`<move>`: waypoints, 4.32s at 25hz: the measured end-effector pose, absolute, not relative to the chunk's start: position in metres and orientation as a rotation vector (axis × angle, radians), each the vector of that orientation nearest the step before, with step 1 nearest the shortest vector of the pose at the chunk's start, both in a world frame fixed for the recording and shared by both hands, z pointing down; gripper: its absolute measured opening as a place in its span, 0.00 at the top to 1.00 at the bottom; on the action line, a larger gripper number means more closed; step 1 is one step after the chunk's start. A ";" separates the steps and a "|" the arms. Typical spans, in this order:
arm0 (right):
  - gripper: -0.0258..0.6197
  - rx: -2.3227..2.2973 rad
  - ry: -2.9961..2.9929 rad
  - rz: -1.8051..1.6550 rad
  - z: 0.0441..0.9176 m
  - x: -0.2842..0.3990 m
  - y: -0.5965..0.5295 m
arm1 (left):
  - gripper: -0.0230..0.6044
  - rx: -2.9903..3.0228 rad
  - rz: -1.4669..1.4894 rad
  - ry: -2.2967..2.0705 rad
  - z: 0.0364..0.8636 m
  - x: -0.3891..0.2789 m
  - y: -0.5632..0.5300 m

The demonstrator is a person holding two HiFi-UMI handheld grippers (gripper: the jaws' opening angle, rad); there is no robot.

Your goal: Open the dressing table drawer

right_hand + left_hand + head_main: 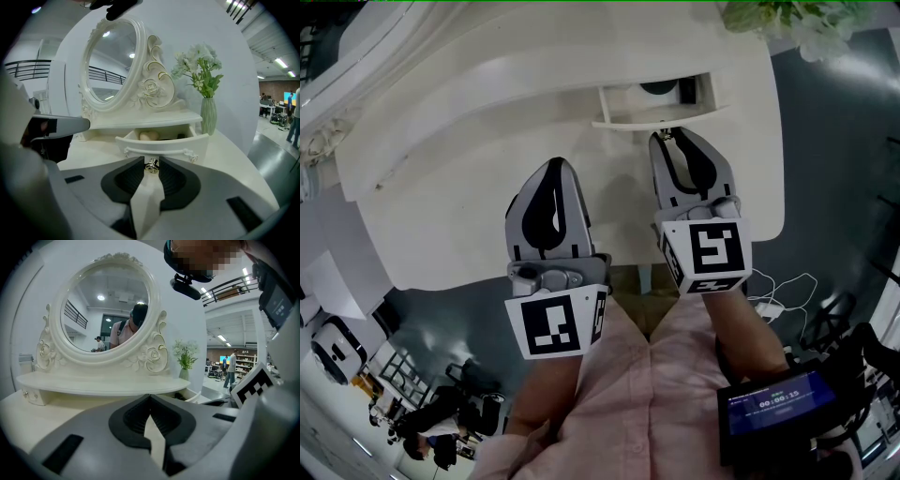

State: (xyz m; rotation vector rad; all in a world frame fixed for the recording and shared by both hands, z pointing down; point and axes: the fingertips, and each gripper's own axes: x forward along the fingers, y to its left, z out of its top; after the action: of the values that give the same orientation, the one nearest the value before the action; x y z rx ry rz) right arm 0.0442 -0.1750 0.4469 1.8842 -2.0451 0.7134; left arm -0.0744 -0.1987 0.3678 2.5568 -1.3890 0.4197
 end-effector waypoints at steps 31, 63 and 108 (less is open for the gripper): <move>0.79 1.873 -2.054 0.717 0.448 0.042 -0.173 | 0.93 2.555 0.429 -1.394 0.369 -0.075 -0.196; 0.78 2.064 -2.220 0.435 0.289 0.080 -0.151 | 0.93 2.738 0.138 -1.412 0.240 -0.032 -0.190; 0.93 2.097 -2.373 -0.031 0.156 0.069 -0.155 | 0.93 2.933 0.015 -1.404 0.160 0.003 -0.184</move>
State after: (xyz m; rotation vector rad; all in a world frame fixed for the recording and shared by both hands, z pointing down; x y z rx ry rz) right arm 0.0692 -0.1551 0.1555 2.0971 -2.3729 -0.0314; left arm 0.0033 -0.1840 0.1597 2.9333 -1.4038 0.0154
